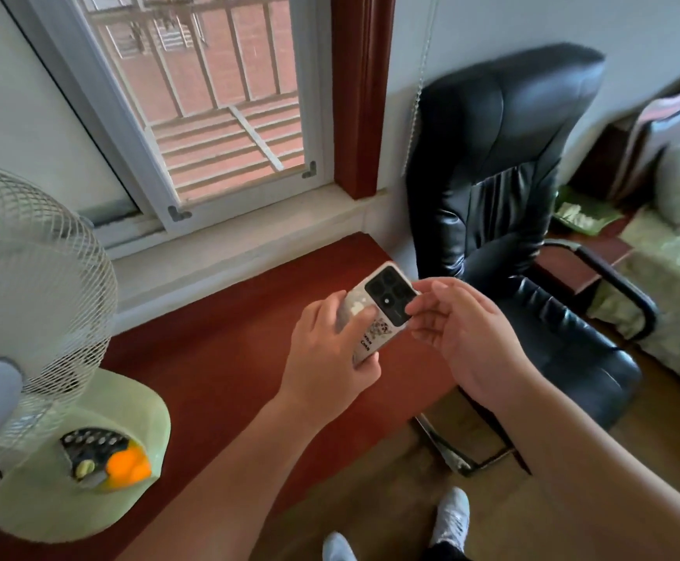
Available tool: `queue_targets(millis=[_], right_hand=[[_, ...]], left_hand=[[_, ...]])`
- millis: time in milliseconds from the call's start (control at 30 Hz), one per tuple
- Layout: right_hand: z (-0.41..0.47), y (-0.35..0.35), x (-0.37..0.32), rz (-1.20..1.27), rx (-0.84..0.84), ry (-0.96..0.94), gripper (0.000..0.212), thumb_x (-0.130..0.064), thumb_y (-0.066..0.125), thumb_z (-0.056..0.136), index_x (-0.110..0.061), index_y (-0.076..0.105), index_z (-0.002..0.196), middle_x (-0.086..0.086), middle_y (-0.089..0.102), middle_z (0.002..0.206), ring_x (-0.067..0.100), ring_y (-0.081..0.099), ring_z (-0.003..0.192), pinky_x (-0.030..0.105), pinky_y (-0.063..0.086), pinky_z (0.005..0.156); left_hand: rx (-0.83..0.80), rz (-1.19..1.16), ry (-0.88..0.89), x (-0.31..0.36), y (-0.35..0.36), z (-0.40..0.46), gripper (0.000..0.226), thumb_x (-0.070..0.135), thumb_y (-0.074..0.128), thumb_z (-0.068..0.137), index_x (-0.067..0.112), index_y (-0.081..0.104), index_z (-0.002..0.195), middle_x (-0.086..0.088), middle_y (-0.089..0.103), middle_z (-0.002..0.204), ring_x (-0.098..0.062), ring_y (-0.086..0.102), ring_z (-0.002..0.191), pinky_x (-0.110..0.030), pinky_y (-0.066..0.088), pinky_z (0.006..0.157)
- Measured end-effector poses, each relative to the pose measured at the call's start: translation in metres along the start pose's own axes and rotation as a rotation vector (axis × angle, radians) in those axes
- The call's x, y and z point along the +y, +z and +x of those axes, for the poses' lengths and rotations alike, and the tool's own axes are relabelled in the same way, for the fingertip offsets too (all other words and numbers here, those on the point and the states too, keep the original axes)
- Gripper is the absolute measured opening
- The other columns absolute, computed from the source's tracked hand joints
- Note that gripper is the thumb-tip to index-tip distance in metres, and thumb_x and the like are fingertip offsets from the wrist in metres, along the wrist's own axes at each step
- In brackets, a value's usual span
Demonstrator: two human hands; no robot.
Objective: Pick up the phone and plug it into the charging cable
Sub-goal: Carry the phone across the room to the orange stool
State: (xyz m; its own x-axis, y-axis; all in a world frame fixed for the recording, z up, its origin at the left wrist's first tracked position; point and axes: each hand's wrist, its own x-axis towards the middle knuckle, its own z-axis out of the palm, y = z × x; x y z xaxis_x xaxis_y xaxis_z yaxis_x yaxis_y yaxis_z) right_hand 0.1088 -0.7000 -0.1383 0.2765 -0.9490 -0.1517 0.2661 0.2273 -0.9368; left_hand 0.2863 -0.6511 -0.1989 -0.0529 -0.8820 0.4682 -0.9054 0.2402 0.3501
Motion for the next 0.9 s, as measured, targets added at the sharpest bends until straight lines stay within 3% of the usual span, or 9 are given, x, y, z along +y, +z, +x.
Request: queue_targets(millis=[433,667,900], right_hand=[[-0.082,-0.094,-0.054,0.096,0.188,-0.171,0.021,-0.025,0.058,0.084,-0.015,0.075,0.092,0.008,0.071,0.080,0.021,0.065,0.071,0.033,0.051,0.070],[-0.167,-0.183,-0.084,0.161,0.351,-0.275,0.024,-0.021,0.055,0.088,-0.007,0.070,0.101,0.009,0.071,0.080,0.021,0.064,0.072,0.035,0.050,0.071],[-0.270,-0.278,-0.101,0.196,0.512,-0.355,0.019,-0.025,0.060,0.083,-0.015,0.074,0.092,0.009,0.072,0.080,0.021,0.064,0.072,0.034,0.050,0.070]], left_hand=[[-0.085,-0.089,0.269,0.104,0.023,0.033,0.060,0.037,0.069,0.072,0.018,0.056,0.127,-0.016,0.052,0.127,-0.029,0.044,0.111,-0.044,0.045,0.092],[-0.148,-0.168,0.429,0.215,0.051,0.037,0.066,0.042,0.065,0.074,0.024,0.048,0.135,-0.013,0.048,0.133,-0.027,0.041,0.118,-0.040,0.040,0.099],[-0.218,-0.240,0.590,0.344,0.085,0.020,0.064,0.035,0.068,0.072,0.019,0.055,0.133,-0.020,0.051,0.129,-0.033,0.044,0.113,-0.047,0.043,0.095]])
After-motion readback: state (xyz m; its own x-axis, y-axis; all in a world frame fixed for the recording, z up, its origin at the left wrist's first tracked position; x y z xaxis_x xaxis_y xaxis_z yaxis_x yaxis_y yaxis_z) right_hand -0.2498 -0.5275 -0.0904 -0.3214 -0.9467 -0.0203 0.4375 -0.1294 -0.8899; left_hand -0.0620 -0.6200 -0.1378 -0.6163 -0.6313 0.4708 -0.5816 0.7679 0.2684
